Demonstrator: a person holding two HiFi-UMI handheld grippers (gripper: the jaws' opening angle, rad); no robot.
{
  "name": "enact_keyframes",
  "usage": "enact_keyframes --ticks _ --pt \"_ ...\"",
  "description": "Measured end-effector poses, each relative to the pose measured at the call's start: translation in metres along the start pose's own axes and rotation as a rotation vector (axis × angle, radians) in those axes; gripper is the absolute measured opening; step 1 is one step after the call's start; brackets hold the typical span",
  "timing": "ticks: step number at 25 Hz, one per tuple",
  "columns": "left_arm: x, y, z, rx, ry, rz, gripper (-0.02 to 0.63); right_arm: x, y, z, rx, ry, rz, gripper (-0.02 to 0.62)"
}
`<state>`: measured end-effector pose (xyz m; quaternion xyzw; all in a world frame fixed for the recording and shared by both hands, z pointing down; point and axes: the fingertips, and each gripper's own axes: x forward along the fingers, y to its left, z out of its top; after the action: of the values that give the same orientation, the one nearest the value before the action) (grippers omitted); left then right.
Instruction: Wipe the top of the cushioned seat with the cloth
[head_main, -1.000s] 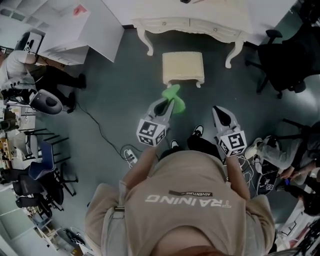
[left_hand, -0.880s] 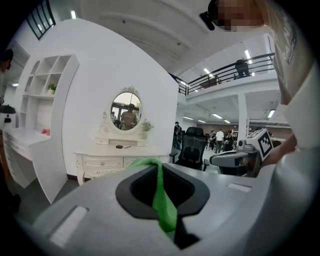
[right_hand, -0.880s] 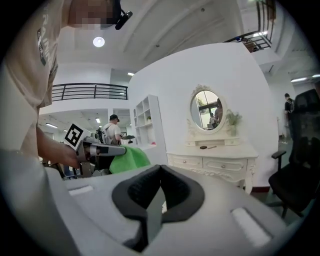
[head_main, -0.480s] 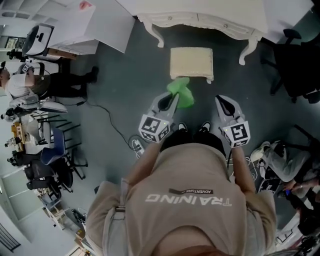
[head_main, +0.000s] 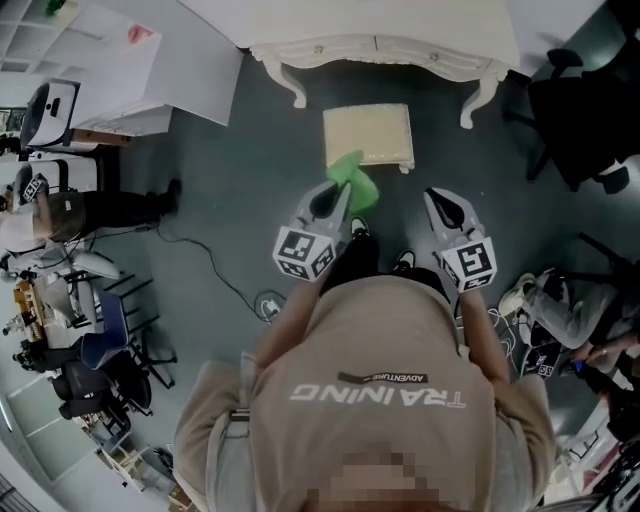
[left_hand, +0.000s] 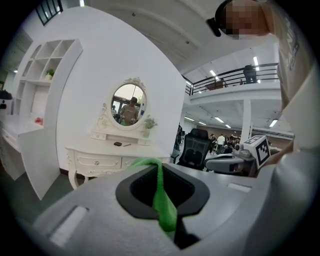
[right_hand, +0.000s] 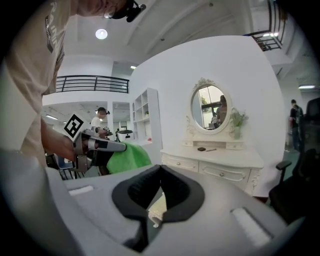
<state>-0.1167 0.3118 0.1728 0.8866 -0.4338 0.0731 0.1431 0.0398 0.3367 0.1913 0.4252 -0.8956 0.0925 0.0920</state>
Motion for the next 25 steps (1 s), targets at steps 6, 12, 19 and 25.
enact_keyframes --ticks 6,12,19,25 --pt "0.018 0.057 0.030 0.013 -0.034 -0.076 0.024 0.042 -0.004 0.041 0.004 -0.019 -0.108 -0.005" --pt "0.033 0.124 0.029 0.000 -0.010 -0.117 0.023 0.086 -0.006 0.067 0.033 -0.044 -0.187 -0.005" --pt "0.038 0.165 0.026 -0.044 -0.023 -0.146 0.024 0.128 0.015 0.063 0.039 0.010 -0.204 -0.005" --pt "0.040 0.179 0.025 -0.052 -0.042 -0.146 0.023 0.153 0.025 0.064 0.012 0.050 -0.164 -0.005"
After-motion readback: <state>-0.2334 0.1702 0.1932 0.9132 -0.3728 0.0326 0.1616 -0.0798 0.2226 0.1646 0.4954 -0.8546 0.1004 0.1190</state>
